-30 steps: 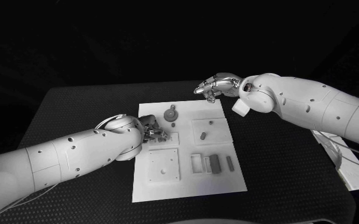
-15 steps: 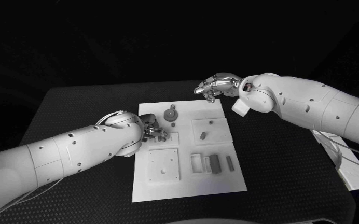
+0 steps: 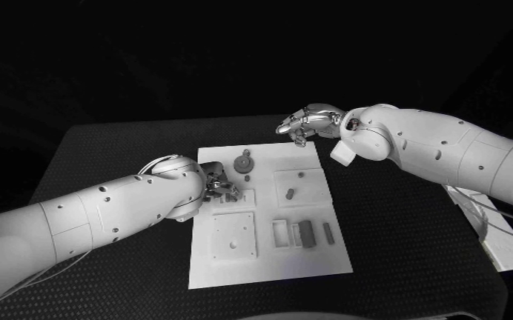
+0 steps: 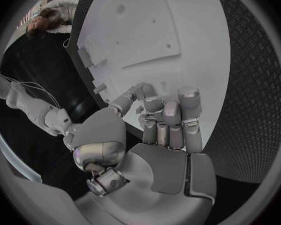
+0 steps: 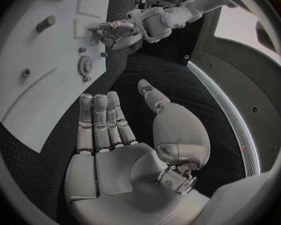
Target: Assemble the parts on the task board
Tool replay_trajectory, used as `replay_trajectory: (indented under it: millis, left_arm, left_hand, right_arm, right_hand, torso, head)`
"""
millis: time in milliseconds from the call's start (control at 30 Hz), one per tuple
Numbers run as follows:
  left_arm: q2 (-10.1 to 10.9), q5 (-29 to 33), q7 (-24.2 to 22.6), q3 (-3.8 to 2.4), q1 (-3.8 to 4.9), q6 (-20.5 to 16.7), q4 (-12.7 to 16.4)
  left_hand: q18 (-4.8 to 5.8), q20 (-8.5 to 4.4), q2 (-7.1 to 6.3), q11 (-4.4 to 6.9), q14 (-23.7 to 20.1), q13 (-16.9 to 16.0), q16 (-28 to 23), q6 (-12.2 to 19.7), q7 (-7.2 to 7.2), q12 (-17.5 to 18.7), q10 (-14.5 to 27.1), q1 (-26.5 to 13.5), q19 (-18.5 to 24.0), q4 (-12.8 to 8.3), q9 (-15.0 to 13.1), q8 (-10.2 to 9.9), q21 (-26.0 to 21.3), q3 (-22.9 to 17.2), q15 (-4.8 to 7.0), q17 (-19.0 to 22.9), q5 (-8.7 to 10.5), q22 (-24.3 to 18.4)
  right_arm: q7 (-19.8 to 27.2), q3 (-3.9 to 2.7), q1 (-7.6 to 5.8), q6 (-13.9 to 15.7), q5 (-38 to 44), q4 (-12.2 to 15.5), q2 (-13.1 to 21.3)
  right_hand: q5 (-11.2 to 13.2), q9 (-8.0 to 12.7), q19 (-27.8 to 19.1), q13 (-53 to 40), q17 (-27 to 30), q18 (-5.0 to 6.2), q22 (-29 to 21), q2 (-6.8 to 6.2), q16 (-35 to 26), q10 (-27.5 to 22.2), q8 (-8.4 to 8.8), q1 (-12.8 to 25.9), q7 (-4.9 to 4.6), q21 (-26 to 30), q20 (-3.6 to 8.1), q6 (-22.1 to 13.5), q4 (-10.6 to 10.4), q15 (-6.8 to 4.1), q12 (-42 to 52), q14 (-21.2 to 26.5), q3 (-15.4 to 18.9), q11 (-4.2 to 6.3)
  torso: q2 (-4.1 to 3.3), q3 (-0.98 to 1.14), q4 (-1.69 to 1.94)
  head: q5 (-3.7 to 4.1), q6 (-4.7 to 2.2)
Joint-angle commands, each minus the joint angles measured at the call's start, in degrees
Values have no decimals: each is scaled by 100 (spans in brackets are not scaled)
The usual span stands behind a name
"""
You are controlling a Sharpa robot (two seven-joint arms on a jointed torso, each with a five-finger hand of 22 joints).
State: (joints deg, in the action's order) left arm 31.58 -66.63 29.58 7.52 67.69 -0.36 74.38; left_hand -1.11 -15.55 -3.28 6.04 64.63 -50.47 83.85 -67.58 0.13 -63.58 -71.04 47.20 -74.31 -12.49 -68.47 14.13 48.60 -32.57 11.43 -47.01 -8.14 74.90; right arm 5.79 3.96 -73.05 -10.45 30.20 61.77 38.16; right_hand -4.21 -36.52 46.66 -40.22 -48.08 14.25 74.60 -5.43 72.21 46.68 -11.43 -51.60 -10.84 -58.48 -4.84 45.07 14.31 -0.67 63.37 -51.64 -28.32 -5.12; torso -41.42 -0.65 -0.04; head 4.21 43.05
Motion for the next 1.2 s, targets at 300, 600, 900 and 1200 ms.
replay_trajectory:
  millis: [300,600,900,1200]
  left_arm:
    - [-23,28,40,31,-39,277,-37]
    - [-97,-277,75,32,-21,220,-64]
    - [-182,-523,166,33,-19,119,-81]
    - [-204,-446,207,31,-18,199,-110]
  left_hand:
    - [-387,-24,622,2,7,-10,25,47,10,-21,47,729,37,-382,-35,24,44,-335,40,-14,-36,127]
    - [-387,-25,601,5,9,-11,31,41,7,-26,42,737,35,-378,-50,31,54,-333,42,-18,-46,127]
    - [-388,-27,573,10,19,-9,30,26,2,-27,29,731,24,-348,-55,33,62,-332,47,-16,-57,120]
    - [-396,-33,539,21,50,2,30,-10,-9,-24,-3,707,0,-296,-38,19,68,-332,59,-11,-90,109]
  right_arm:
    - [45,-2,3,-86,20,9,-3]
    - [45,-2,3,-78,20,23,2]
    - [49,-2,3,-71,20,25,-1]
    - [48,-2,3,-65,20,25,5]
  right_hand:
    - [33,9,31,9,11,75,-8,-3,21,-31,25,32,-49,29,-22,3,-34,-5,33,36,2,2]
    - [33,10,31,10,11,75,-8,-4,21,-32,25,32,-49,30,-22,3,-33,-5,34,36,2,2]
    - [33,10,30,11,12,75,-7,-4,22,-32,25,31,-49,30,-22,2,-32,-5,34,37,2,2]
    - [33,10,30,11,12,75,-7,-5,21,-32,25,31,-50,30,-22,2,-32,-5,34,37,2,2]
  torso:
    - [1,1,0]
    - [1,2,5]
    - [0,-4,3]
    - [0,0,2]
  head:
    - [-3,-7]
    - [-6,-14]
    - [-7,-15]
    - [-3,-13]
